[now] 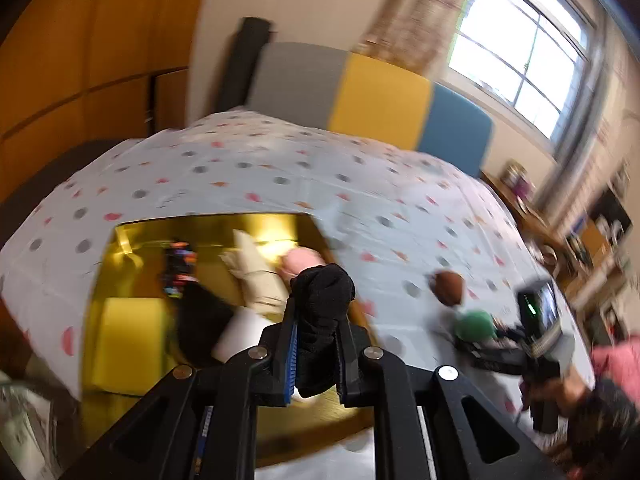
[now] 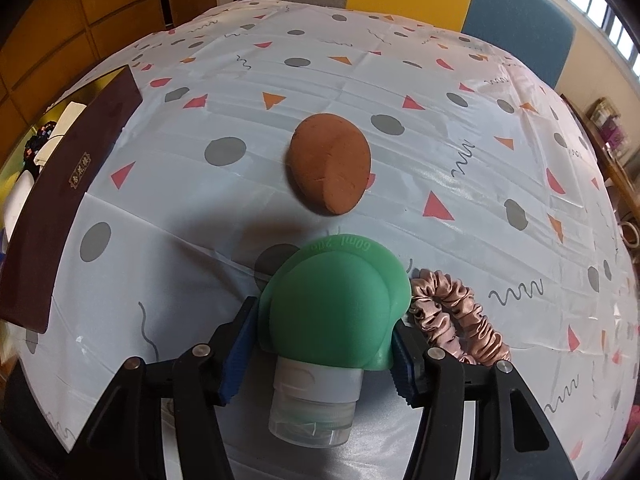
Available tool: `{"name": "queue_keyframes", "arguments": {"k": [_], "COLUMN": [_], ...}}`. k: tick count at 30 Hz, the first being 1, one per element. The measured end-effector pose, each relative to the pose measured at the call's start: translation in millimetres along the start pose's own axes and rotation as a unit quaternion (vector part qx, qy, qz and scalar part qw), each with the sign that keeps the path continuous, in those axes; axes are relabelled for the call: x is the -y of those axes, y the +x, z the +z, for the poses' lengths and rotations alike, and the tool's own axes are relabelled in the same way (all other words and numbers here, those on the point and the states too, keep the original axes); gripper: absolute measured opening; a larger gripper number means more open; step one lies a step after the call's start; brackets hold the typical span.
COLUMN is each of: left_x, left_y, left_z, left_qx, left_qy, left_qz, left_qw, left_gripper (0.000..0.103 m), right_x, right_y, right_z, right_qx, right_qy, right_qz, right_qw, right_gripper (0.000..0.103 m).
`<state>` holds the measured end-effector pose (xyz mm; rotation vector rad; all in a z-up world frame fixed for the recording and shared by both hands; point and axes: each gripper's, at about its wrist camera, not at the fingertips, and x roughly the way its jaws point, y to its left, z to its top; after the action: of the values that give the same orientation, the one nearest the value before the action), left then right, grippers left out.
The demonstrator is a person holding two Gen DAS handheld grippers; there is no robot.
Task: Organize soft objects
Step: 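Carry the black scrunchie into the gold tray and open the left gripper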
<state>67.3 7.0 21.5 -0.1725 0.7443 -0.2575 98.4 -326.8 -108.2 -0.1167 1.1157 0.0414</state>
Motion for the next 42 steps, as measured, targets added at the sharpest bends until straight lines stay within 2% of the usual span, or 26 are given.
{"name": "queue_keyframes", "arguments": {"k": [6, 11, 13, 16, 20, 23, 26, 31, 36, 42], "left_x": [-61.8, -80.7, -82.8, -82.0, -83.4, -86.7, -88.1, -74.6, -54.7, -38.6], "left_y": [11.6, 42.5, 55.1, 76.9, 105.0, 114.3, 103.4, 64.7, 30.4, 7.1], "left_z": [12.7, 13.7, 15.4, 20.7, 20.3, 18.8, 17.0, 14.1, -2.1, -17.5], "left_qx": [-0.018, -0.063, -0.078, -0.095, -0.132, -0.143, -0.133, -0.078, -0.043, -0.019], "left_qy": [-0.073, -0.119, -0.129, -0.126, -0.135, -0.142, -0.139, -0.073, -0.02, 0.009], "left_qz": [0.024, -0.003, -0.003, -0.002, 0.0, 0.0, 0.008, 0.079, 0.128, 0.146], "left_qw": [0.9968, 0.9908, 0.9885, 0.9875, 0.9821, 0.9796, 0.9813, 0.9911, 0.9907, 0.9891], "left_gripper": [0.013, 0.013, 0.014, 0.019, 0.036, 0.045, 0.046, 0.046, 0.046, 0.046], "right_x": [-1.5, -1.3, -1.5, -1.6, -0.8, -0.3, 0.2, -1.3, -6.4, -7.6], "right_y": [-0.3, -0.9, -0.8, -1.0, -0.9, -1.2, -1.1, -1.5, -3.4, -6.3], "right_z": [0.5, 0.1, 0.2, 0.0, 0.1, -0.6, -0.8, -1.1, -1.3, -1.1], "right_qx": [0.001, 0.0, 0.0, 0.001, 0.001, 0.001, 0.003, 0.005, 0.011, 0.013], "right_qy": [-0.008, -0.01, -0.011, -0.013, -0.014, -0.014, -0.013, -0.019, -0.032, -0.034], "right_qz": [-0.004, -0.004, -0.005, -0.006, -0.005, -0.005, -0.002, -0.011, -0.021, -0.02], "right_qw": [1.0, 1.0, 1.0, 1.0, 1.0, 1.0, 1.0, 1.0, 0.999, 0.999], "right_gripper": [0.059, 0.059, 0.059, 0.059, 0.059, 0.059, 0.06, 0.061, 0.059, 0.055]}}
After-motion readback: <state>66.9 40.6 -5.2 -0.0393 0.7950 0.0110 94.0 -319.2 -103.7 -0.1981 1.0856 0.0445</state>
